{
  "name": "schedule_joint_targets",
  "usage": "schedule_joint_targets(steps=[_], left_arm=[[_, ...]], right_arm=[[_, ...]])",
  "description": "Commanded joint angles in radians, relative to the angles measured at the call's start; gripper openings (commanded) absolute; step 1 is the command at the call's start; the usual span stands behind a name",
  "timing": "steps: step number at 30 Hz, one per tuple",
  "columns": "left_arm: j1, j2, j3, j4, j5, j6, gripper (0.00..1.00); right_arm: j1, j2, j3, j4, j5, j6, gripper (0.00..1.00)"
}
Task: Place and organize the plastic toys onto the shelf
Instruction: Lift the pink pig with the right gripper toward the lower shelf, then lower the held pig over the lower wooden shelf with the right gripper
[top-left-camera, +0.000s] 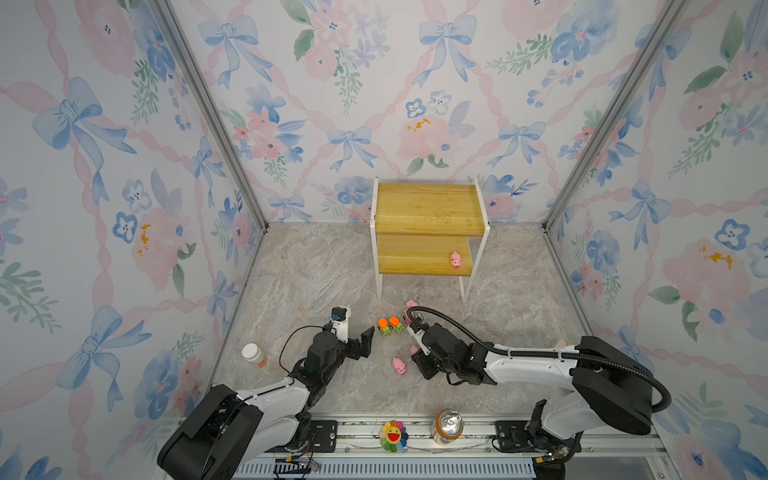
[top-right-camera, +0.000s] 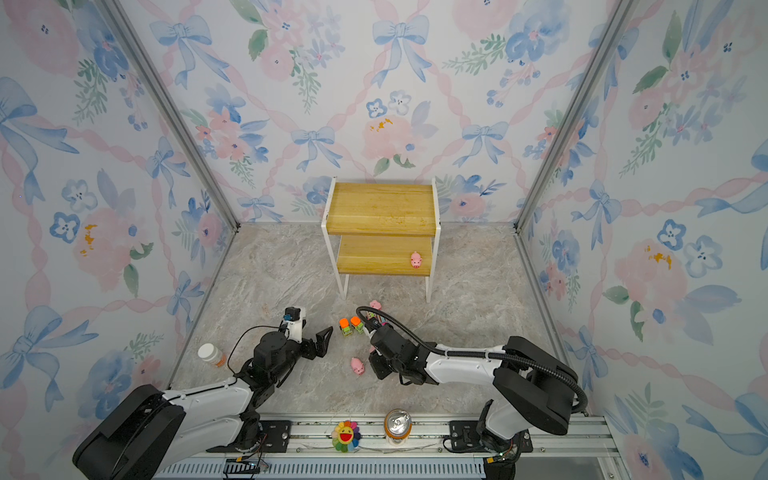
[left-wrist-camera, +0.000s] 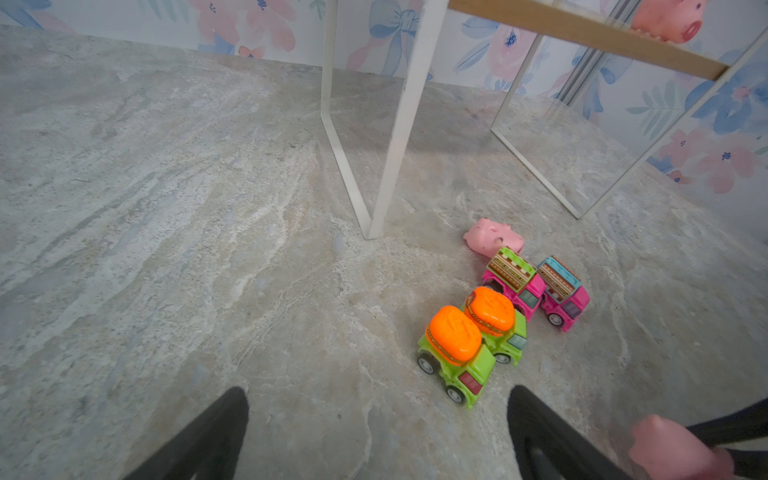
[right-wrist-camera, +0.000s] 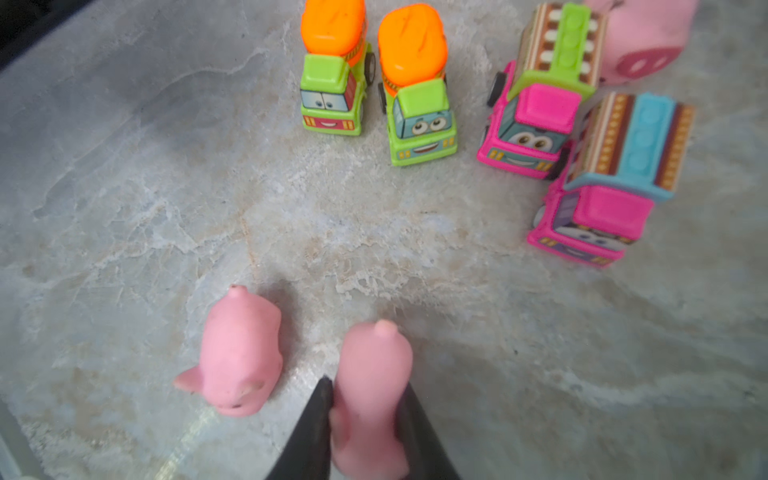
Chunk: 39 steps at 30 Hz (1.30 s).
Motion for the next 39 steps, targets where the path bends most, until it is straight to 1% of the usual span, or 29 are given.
schedule_joint_targets(steps=[1, 5, 11, 16, 19, 21, 25, 28, 34, 39], left_arm=[[-0.005, 0.007, -0.001, -0.006, -0.001, -0.006, 0.98], [-0.004, 0.005, -0.002, -0.006, 0.001, -0.006, 0.98], [-0.004, 0.004, 0.0, -0.007, 0.003, -0.008, 0.98], [-0.004, 0.004, 0.002, -0.006, 0.014, -0.012, 0.98], [-0.004, 0.003, 0.002, -0.007, 0.016, -0.013, 0.98], [-0.005, 0.001, 0.002, -0.006, 0.019, -0.018, 0.98], [-0.006, 0.002, 0.001, -0.006, 0.024, -0.018, 0.98], [-0.006, 0.002, 0.001, -0.005, 0.024, -0.02, 0.98], [-0.006, 0.014, 0.005, -0.006, 0.021, -0.02, 0.98], [-0.006, 0.027, 0.008, -0.006, 0.026, -0.02, 0.98]], right_arm=[[0.004, -0.047, -0.015, 0.016, 0.006, 0.006, 0.26], [0.004, -0.096, 0.004, 0.005, 0.017, 0.005, 0.26], [-0.008, -0.182, 0.111, -0.064, 0.132, -0.052, 0.26], [-0.09, -0.218, 0.201, -0.088, 0.187, -0.092, 0.27], [-0.154, -0.234, 0.23, -0.079, 0.218, -0.089, 0.26], [-0.198, -0.242, 0.244, -0.072, 0.219, -0.083, 0.26], [-0.266, -0.234, 0.286, -0.072, 0.226, -0.08, 0.27], [-0.289, -0.207, 0.332, -0.09, 0.233, -0.087, 0.27], [-0.295, -0.139, 0.413, -0.11, 0.274, -0.095, 0.27], [-0.294, -0.104, 0.428, -0.078, 0.329, -0.083, 0.27]])
